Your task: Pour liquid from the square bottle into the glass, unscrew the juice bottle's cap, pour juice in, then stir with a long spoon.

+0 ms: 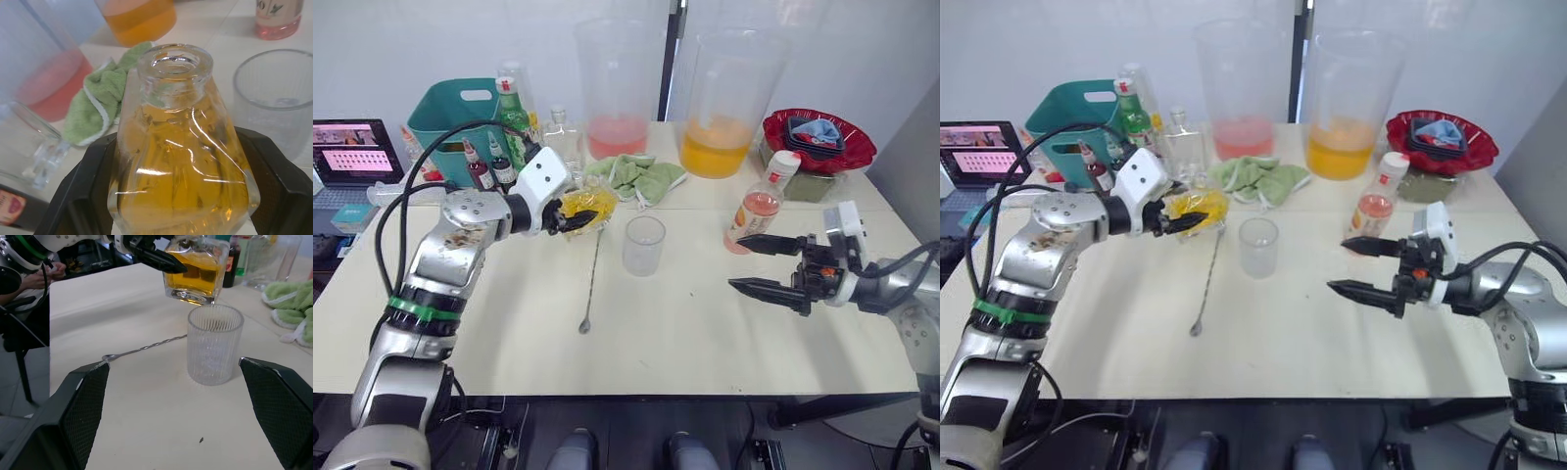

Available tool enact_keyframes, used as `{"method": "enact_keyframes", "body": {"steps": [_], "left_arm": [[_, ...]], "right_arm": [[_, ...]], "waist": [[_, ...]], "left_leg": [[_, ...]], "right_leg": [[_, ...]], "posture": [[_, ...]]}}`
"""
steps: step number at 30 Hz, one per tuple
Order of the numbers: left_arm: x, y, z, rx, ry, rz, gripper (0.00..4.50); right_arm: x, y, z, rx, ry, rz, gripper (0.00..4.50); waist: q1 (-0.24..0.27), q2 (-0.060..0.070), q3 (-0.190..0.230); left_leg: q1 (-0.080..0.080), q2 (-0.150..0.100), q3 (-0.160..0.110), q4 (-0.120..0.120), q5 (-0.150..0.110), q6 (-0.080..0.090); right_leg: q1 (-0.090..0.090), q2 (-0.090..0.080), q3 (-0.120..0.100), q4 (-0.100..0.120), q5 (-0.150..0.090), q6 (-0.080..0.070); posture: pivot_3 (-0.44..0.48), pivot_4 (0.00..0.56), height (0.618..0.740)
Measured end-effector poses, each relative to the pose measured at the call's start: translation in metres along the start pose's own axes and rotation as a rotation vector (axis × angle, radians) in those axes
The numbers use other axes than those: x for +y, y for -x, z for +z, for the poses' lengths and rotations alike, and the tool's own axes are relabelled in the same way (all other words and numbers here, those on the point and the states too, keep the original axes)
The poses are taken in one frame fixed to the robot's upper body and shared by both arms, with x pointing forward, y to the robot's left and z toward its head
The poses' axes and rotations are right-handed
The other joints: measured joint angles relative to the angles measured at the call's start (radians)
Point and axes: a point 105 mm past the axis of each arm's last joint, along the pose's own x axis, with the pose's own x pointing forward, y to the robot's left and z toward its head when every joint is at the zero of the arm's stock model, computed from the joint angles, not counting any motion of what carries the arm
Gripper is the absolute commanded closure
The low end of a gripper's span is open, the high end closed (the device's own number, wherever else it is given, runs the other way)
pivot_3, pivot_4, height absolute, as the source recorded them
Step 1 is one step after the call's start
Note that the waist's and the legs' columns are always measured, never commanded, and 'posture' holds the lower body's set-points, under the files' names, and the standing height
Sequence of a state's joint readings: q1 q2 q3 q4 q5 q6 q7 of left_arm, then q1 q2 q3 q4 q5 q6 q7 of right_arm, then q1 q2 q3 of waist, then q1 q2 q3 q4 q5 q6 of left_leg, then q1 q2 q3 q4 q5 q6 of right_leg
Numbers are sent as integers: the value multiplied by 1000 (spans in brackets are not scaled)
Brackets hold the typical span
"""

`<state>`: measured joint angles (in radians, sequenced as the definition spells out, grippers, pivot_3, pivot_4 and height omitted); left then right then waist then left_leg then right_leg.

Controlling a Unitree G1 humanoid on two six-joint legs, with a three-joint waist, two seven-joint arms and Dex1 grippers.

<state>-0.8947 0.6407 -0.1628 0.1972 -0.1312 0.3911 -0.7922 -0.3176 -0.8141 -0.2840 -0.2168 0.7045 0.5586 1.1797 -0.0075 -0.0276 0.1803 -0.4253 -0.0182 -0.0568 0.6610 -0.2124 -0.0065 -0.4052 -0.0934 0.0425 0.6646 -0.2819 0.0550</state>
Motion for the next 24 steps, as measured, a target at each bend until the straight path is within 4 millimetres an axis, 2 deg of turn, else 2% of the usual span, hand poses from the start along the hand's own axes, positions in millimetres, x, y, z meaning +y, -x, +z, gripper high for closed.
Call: {"method": "enact_keyframes", "body": {"steps": [4, 10, 16, 24], "left_arm": [[10, -10, 4, -32, -119, 36, 1733], [1, -33, 15, -126, -206, 7, 1733], [-6, -48, 2, -100, -213, -2, 1733], [-17, -61, 0, -107, -274, 14, 1733]], "right_arm": [[5, 6, -7, 9, -7, -40, 34], [17, 6, -18, 15, -20, -82, 34], [24, 9, -26, 30, -41, -111, 34], [26, 10, -32, 34, -53, -135, 34]], "waist": [[-1, 0, 0], [2, -1, 0], [-2, -1, 1], [-4, -1, 1]], "left_leg": [[0, 0, 0, 0, 0, 0], [0, -1, 0, 0, 0, 0], [0, -1, 0, 0, 0, 0], [0, -1, 0, 0, 0, 0]], "right_leg": [[0, 0, 0, 0, 0, 0], [0, -1, 0, 0, 0, 0], [0, 0, 0, 0, 0, 0], [0, 0, 0, 1, 0, 0]], "posture": [[0, 150, 740], [0, 150, 740], [0, 150, 740], [0, 150, 740]]}}
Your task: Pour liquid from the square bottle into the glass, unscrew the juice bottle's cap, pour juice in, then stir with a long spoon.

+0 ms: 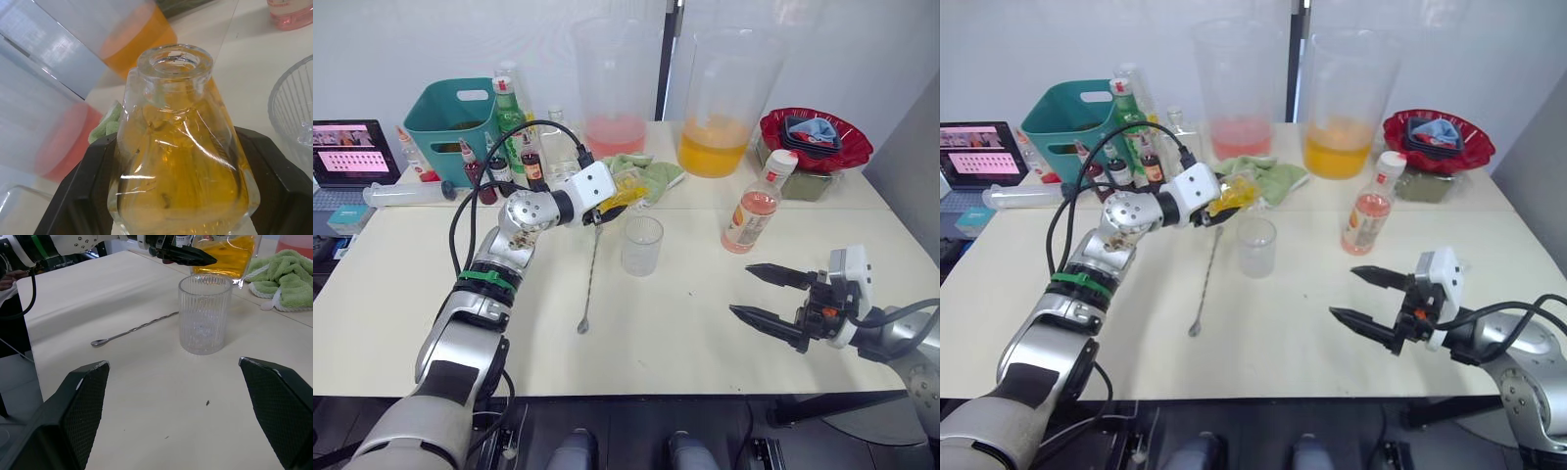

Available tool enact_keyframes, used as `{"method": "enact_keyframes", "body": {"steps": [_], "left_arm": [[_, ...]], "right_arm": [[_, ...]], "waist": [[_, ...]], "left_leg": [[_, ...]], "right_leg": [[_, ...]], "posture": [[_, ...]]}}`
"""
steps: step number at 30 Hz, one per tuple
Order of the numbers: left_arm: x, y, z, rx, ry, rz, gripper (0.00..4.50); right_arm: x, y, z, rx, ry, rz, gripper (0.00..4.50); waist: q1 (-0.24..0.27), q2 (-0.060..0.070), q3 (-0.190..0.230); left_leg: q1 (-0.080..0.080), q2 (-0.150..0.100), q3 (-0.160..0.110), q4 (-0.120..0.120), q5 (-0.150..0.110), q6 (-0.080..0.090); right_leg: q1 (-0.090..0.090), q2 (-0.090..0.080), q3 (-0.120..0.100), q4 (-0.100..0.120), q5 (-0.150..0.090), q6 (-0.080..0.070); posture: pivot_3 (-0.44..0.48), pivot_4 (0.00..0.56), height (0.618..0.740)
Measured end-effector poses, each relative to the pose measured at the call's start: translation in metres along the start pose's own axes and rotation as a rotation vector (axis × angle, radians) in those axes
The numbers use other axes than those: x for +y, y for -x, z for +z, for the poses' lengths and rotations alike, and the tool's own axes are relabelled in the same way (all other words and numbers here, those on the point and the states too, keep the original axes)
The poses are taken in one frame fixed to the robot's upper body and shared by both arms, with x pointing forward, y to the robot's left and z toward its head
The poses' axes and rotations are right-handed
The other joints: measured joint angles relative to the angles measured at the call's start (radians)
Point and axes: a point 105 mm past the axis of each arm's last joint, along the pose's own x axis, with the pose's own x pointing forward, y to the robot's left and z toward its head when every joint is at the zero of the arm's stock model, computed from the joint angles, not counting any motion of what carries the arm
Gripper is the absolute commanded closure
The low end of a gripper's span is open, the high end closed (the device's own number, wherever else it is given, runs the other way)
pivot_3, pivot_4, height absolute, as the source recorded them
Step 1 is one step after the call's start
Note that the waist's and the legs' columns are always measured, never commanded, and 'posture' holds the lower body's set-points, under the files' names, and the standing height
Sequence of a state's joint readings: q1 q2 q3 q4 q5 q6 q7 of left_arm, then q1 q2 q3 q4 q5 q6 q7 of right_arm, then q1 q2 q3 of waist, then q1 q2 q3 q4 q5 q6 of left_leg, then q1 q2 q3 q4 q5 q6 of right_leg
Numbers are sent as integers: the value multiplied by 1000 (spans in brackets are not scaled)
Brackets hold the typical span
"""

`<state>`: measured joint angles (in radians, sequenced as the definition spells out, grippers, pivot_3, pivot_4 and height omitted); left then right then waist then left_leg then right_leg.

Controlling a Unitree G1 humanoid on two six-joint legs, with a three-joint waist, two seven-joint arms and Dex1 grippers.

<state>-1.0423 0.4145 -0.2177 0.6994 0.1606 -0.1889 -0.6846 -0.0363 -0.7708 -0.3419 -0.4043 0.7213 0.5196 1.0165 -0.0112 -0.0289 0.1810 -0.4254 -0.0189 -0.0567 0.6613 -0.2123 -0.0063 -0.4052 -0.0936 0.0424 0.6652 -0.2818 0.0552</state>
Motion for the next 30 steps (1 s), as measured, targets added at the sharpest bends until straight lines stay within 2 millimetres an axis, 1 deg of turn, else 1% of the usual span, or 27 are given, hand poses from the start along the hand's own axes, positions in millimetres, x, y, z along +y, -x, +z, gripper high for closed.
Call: {"method": "enact_keyframes", "body": {"steps": [5, 10, 14, 21, 26, 30], "left_arm": [[-1, -4, 2, -16, -83, 45, 1733], [-6, -4, 6, -41, -168, 32, 1733], [-9, -3, 4, -44, -210, 30, 1733], [-12, 0, -6, -24, -266, 54, 1733], [-11, 2, -1, -52, -334, 83, 1733], [-11, 3, 2, -72, -387, 97, 1733]], "right_arm": [[-1, 0, 1, -11, 7, -19, 34], [-2, -1, 1, -17, 16, -21, 34], [-1, -1, 1, -17, 17, -20, 34], [-2, -3, 0, -11, 24, -27, 34], [-4, -6, 5, -18, 48, -25, 34], [-8, -5, 2, -10, 41, -30, 34]], "waist": [[0, 0, 0], [0, 0, 0], [0, 0, 0], [0, 0, 0], [0, 0, 0], [2, 0, 0]], "left_leg": [[0, 0, 0, 0, 0, 0], [0, 0, 0, 0, 0, 0], [0, 0, 0, 0, 0, 0], [0, 0, 0, 0, 0, 0], [0, 0, 0, 0, 0, 0], [0, -1, 0, 0, 0, 0]], "right_leg": [[0, 0, 0, 0, 0, 0], [0, 0, 0, 0, 0, 0], [0, 0, 0, 0, 0, 0], [0, 0, 0, 1, 0, 0], [0, 0, 0, 1, 0, 0], [0, 0, 0, 1, 0, 0]], "posture": [[0, 150, 740], [0, 150, 740], [0, 150, 740], [0, 150, 740], [0, 150, 740], [0, 150, 740]]}}
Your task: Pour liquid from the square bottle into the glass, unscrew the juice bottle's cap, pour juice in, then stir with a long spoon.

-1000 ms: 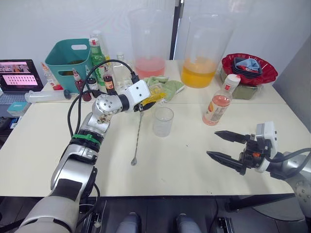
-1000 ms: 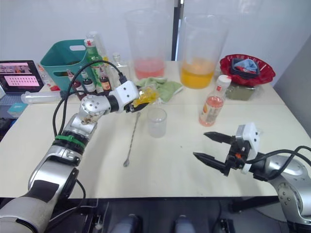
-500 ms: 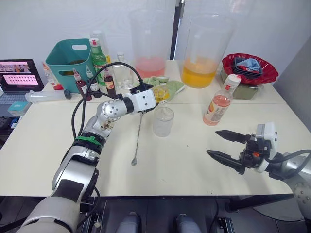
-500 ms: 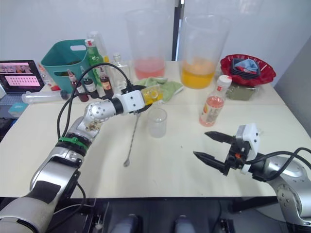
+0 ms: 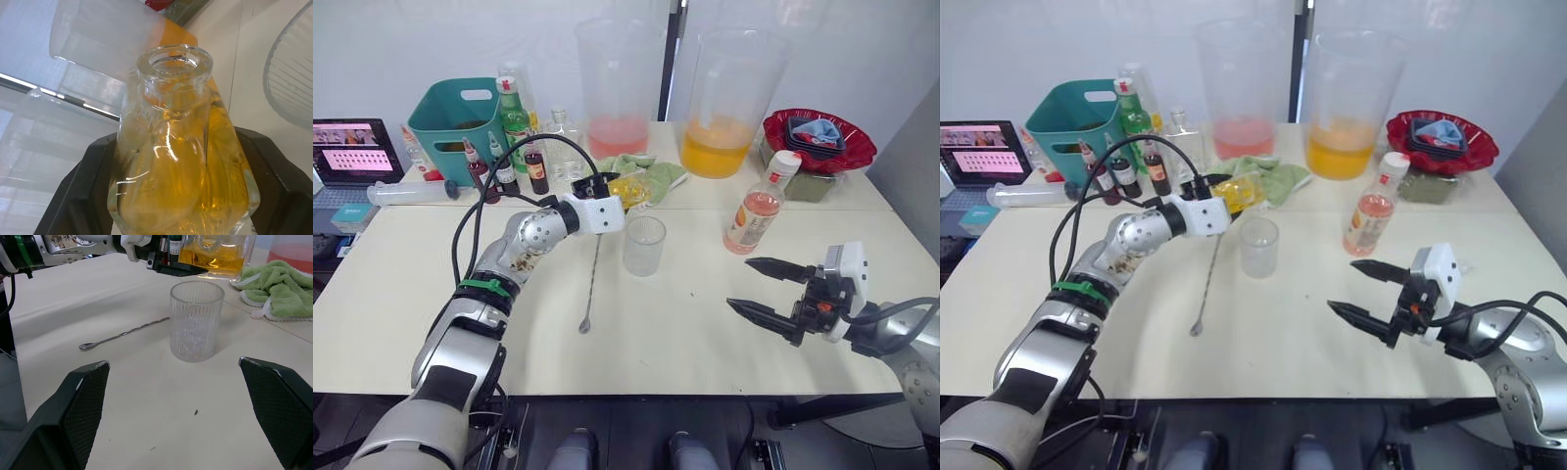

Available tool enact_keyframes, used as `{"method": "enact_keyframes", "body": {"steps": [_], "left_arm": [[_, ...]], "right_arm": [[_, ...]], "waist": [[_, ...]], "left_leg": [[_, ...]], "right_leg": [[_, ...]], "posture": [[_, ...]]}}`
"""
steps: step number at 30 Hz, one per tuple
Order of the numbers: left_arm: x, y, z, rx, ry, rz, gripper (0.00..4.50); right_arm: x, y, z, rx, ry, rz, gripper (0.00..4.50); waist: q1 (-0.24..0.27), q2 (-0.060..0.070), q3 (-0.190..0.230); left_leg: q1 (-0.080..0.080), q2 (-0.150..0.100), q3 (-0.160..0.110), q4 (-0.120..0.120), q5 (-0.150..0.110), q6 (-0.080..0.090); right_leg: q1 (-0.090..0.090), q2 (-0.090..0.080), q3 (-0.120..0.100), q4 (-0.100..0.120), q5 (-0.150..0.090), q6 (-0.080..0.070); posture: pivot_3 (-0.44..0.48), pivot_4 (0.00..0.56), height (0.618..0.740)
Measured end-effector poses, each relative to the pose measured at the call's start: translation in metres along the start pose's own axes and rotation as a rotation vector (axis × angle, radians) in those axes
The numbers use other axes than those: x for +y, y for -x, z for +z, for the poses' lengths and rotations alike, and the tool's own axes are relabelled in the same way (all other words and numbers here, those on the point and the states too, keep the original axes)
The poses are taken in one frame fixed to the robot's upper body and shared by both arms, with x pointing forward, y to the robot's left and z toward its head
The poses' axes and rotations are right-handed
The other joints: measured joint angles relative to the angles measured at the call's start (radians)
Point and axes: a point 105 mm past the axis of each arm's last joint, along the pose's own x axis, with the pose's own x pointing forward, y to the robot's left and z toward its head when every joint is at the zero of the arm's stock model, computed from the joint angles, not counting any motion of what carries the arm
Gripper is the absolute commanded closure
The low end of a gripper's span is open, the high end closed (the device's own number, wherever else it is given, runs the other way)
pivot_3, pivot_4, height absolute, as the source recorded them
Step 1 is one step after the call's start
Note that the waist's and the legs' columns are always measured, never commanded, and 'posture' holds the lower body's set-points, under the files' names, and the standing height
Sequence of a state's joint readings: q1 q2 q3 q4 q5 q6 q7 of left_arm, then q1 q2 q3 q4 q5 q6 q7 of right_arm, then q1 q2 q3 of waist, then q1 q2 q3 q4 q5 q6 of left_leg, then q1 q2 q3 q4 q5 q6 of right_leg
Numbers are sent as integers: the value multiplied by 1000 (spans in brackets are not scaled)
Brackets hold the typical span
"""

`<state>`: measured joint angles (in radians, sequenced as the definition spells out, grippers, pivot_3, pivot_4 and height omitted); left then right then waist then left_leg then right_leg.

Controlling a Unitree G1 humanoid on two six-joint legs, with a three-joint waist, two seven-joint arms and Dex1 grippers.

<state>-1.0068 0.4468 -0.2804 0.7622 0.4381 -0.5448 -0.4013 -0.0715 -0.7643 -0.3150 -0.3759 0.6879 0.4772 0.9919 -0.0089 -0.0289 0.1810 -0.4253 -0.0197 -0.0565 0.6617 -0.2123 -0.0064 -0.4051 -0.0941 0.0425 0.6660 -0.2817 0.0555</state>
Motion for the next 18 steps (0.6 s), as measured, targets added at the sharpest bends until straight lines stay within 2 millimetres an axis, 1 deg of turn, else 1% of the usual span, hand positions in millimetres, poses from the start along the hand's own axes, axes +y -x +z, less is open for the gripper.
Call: {"method": "enact_keyframes", "body": {"steps": [6, 14, 18], "left_arm": [[-2, 0, 3, -16, -76, 8, 1733], [-10, 3, -4, -1, -197, 9, 1733], [-6, 6, -4, -15, -263, 51, 1733]], "right_arm": [[-2, 0, 1, 1, 5, 2, 34], [-1, -2, -1, 8, 0, 9, 34], [-2, -2, -1, 9, -1, 2, 34]], "waist": [[-1, 0, 0], [-2, 0, 0], [-1, 0, 0]], "left_leg": [[0, 0, 0, 0, 0, 0], [0, 0, 0, 0, 0, 0], [0, 0, 0, 0, 0, 0]], "right_leg": [[0, 0, 0, 0, 0, 0], [0, 0, 0, 1, 0, 0], [0, 0, 0, 1, 0, 0]], "posture": [[0, 150, 740], [0, 150, 740], [0, 150, 740]]}}
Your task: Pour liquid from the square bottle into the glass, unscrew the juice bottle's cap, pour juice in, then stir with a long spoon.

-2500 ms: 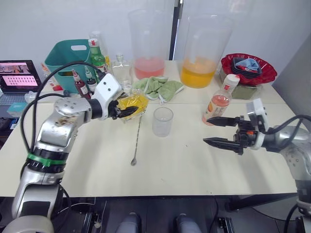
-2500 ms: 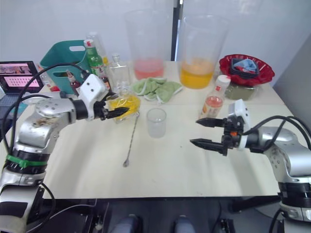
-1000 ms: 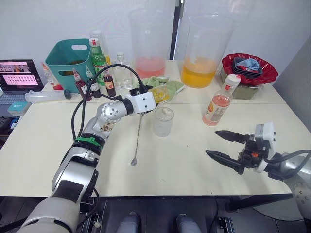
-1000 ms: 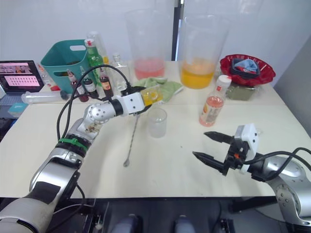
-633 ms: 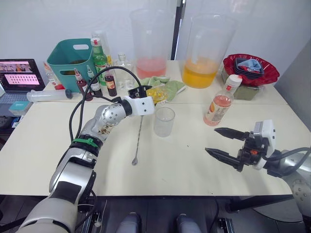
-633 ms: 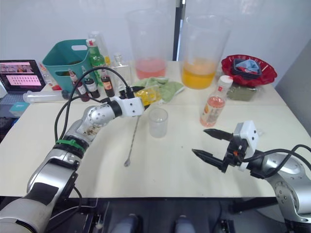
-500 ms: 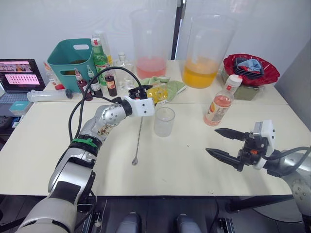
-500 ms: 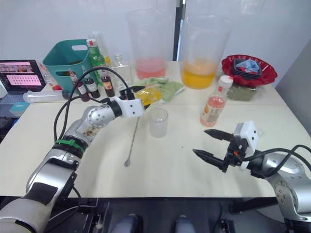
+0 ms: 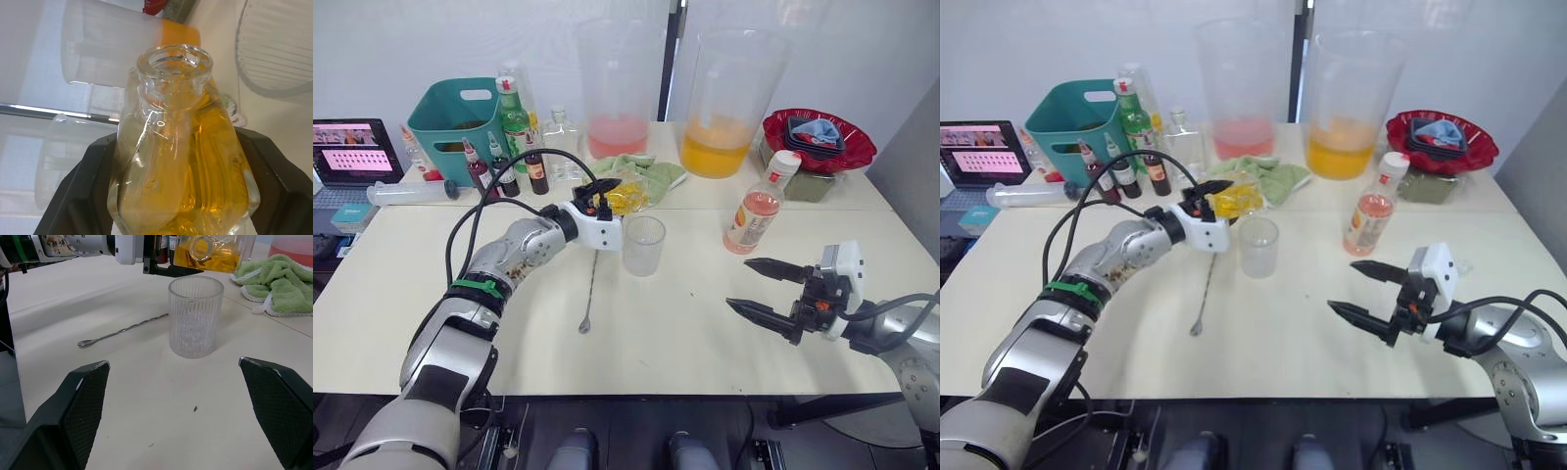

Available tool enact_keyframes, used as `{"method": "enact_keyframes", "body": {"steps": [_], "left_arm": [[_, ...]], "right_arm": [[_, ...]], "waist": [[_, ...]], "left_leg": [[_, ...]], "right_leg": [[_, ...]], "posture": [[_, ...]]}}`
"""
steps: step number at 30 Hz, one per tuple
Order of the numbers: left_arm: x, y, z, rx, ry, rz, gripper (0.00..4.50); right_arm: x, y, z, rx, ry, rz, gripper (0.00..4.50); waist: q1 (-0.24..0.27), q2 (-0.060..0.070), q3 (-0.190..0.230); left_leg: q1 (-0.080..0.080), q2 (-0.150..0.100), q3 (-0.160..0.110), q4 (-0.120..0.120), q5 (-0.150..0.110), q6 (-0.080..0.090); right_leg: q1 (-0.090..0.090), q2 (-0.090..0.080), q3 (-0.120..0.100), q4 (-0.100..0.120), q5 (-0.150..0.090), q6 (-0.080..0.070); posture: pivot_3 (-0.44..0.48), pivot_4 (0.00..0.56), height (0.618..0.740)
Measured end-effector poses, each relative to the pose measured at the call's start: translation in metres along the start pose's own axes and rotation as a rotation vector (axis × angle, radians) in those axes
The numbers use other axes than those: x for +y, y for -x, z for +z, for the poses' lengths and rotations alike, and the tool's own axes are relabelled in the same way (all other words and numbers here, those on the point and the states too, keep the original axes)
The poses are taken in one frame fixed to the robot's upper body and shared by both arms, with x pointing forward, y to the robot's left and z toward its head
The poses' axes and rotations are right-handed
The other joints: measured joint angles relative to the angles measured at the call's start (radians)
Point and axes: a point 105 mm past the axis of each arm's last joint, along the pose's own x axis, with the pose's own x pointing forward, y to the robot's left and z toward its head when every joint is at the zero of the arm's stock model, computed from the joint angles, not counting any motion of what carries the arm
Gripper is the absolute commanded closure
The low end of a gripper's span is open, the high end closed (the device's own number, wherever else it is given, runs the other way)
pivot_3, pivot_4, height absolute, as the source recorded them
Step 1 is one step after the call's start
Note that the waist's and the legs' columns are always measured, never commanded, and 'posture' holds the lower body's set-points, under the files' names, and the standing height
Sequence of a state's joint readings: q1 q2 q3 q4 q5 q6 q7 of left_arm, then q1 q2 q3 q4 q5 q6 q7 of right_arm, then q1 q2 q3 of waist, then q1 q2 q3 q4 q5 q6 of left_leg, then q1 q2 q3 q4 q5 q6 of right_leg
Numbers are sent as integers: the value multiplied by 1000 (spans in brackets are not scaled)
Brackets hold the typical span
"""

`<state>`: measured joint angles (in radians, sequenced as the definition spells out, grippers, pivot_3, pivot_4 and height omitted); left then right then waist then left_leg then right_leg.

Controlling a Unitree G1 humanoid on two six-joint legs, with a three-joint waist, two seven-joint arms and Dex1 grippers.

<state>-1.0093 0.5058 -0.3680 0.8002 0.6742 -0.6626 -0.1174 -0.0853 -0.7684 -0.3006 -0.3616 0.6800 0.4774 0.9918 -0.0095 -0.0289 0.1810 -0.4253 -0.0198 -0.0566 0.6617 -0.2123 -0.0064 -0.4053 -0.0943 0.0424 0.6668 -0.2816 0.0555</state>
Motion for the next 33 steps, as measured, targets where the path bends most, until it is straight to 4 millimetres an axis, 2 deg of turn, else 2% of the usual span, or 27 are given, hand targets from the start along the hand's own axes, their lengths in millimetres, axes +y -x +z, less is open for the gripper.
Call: {"method": "enact_keyframes", "body": {"steps": [6, 33], "left_arm": [[5, 0, 3, -23, -49, 27, 1733], [-1, -1, 5, -43, -193, -9, 1733]], "right_arm": [[0, 0, -1, 3, -3, -4, 34], [0, -4, -1, 3, 1, -2, 34]], "waist": [[0, 0, 0], [0, 0, 0]], "left_leg": [[0, 0, 0, 0, 0, 0], [0, 0, 0, 0, 0, 0]], "right_leg": [[0, 0, 0, 0, 0, 0], [0, 0, 0, 1, 0, 0]], "posture": [[0, 150, 740], [0, 150, 740]]}}
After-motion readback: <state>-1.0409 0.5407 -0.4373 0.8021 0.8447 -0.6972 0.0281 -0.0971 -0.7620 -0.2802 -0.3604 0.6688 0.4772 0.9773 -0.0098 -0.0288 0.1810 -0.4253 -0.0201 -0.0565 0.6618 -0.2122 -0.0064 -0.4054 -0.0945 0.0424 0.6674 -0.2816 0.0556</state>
